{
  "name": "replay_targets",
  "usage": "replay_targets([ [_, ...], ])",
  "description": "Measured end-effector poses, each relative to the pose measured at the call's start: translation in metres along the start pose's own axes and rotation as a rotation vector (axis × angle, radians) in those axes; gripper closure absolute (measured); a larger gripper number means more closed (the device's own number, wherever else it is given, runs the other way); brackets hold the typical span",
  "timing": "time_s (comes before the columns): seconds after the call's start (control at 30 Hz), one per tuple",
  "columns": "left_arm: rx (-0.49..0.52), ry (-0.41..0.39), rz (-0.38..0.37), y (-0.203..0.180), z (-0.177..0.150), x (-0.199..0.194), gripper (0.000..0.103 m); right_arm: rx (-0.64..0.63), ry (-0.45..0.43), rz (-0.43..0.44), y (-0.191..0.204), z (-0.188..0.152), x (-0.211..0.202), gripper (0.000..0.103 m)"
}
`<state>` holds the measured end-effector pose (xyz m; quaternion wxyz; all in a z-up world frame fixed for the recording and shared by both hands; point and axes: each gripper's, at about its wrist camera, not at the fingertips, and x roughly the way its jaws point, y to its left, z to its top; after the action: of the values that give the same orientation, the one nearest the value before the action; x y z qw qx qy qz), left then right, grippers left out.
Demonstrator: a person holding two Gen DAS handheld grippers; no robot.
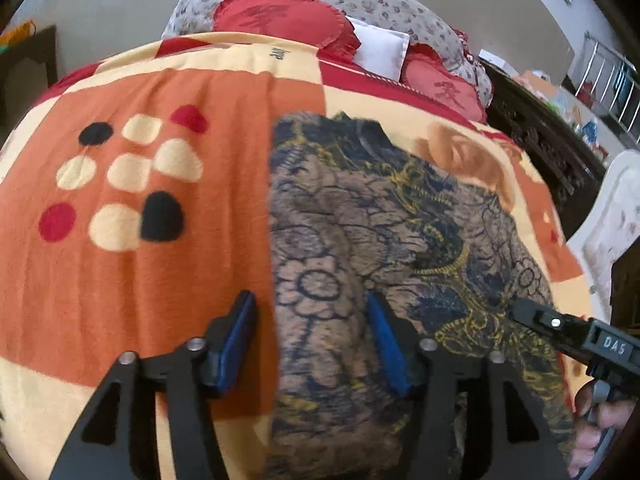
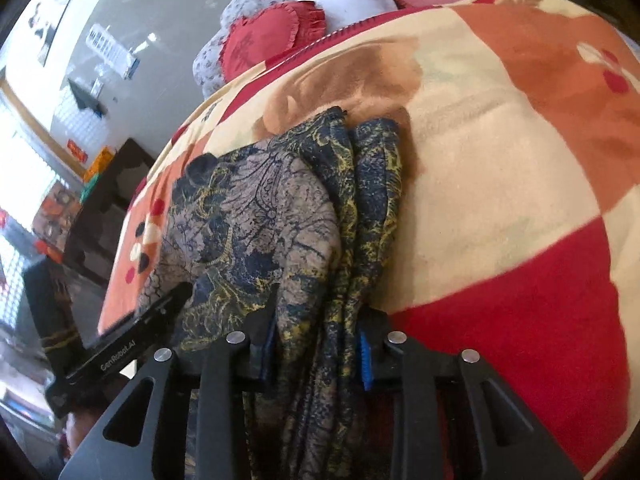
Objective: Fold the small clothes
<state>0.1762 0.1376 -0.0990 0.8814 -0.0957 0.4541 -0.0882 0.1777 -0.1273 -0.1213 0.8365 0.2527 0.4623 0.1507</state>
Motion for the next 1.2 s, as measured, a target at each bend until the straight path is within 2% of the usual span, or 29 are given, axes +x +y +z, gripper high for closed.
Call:
replay_targets([
  [0.07, -0.009, -0.034, 0.004, 0.008, 0.005, -0.018, 0.041, 0.022, 0.005, 0.006, 0.002, 0.004, -0.016, 0.071],
  [0.1, -0.008, -0.064, 0.003, 0.009, 0.006, -0.028, 0.041, -0.015, -0.021, -0.025, 0.01, 0.003, -0.033, 0.071],
  [0.17, 0.02, -0.15, 0.014, 0.003, 0.007, -0.054, 0.041, -0.155, -0.083, -0.103, 0.038, -0.004, -0.063, 0.071],
  [0.23, 0.076, -0.205, -0.026, -0.012, 0.0, -0.074, 0.043, -0.335, -0.133, -0.183, 0.074, -0.026, -0.084, 0.071],
  [0.27, 0.12, -0.207, -0.055, -0.021, -0.006, -0.08, 0.048, -0.42, -0.14, -0.19, 0.089, -0.04, -0.089, 0.071],
  [0.3, 0.164, -0.193, -0.068, -0.031, -0.015, -0.084, 0.058, -0.488, -0.129, -0.172, 0.101, -0.054, -0.089, 0.071],
  [0.37, 0.211, -0.131, -0.126, -0.044, -0.035, -0.081, 0.07, -0.558, -0.053, -0.158, 0.11, -0.079, -0.078, 0.073],
  [0.4, 0.241, -0.09, -0.121, -0.049, -0.052, -0.074, 0.078, -0.569, -0.027, -0.177, 0.108, -0.088, -0.071, 0.076],
  [0.43, 0.254, -0.058, -0.093, -0.05, -0.064, -0.066, 0.081, -0.574, 0.002, -0.2, 0.104, -0.094, -0.063, 0.087],
  [0.47, 0.251, -0.02, -0.079, -0.047, -0.079, -0.056, 0.082, -0.552, 0.046, -0.277, 0.088, -0.098, -0.051, 0.096],
  [0.5, 0.241, -0.035, -0.087, -0.044, -0.089, -0.054, 0.082, -0.519, 0.064, -0.328, 0.073, -0.099, -0.045, 0.101],
  [0.53, 0.238, -0.072, -0.091, -0.043, -0.098, -0.057, 0.082, -0.483, 0.062, -0.306, 0.055, -0.1, -0.044, 0.103],
  [0.6, 0.207, -0.069, -0.083, -0.046, -0.098, -0.057, 0.083, -0.455, 0.052, -0.247, 0.038, -0.098, -0.048, 0.103],
  [0.67, 0.168, -0.063, -0.079, -0.048, -0.095, -0.052, 0.083, -0.454, 0.062, -0.242, 0.035, -0.095, -0.049, 0.103],
  [0.8, 0.199, -0.052, -0.053, -0.055, -0.096, -0.054, 0.083, -0.476, 0.073, -0.23, 0.034, -0.095, -0.045, 0.103],
  [0.93, 0.142, -0.035, -0.131, -0.041, -0.072, -0.07, 0.082, -0.358, 0.143, -0.18, 0.037, -0.082, -0.059, 0.103],
  [1.03, 0.123, -0.101, -0.113, -0.04, -0.033, -0.077, 0.081, -0.363, 0.044, -0.176, 0.059, -0.058, -0.08, 0.103],
  [1.1, 0.101, -0.125, -0.063, -0.044, 0.003, -0.065, 0.08, -0.364, -0.023, -0.228, 0.074, -0.033, -0.076, 0.103],
  [1.2, 0.023, -0.089, -0.041, -0.043, 0.047, -0.028, 0.076, -0.298, -0.07, -0.296, 0.085, -0.003, -0.05, 0.103],
])
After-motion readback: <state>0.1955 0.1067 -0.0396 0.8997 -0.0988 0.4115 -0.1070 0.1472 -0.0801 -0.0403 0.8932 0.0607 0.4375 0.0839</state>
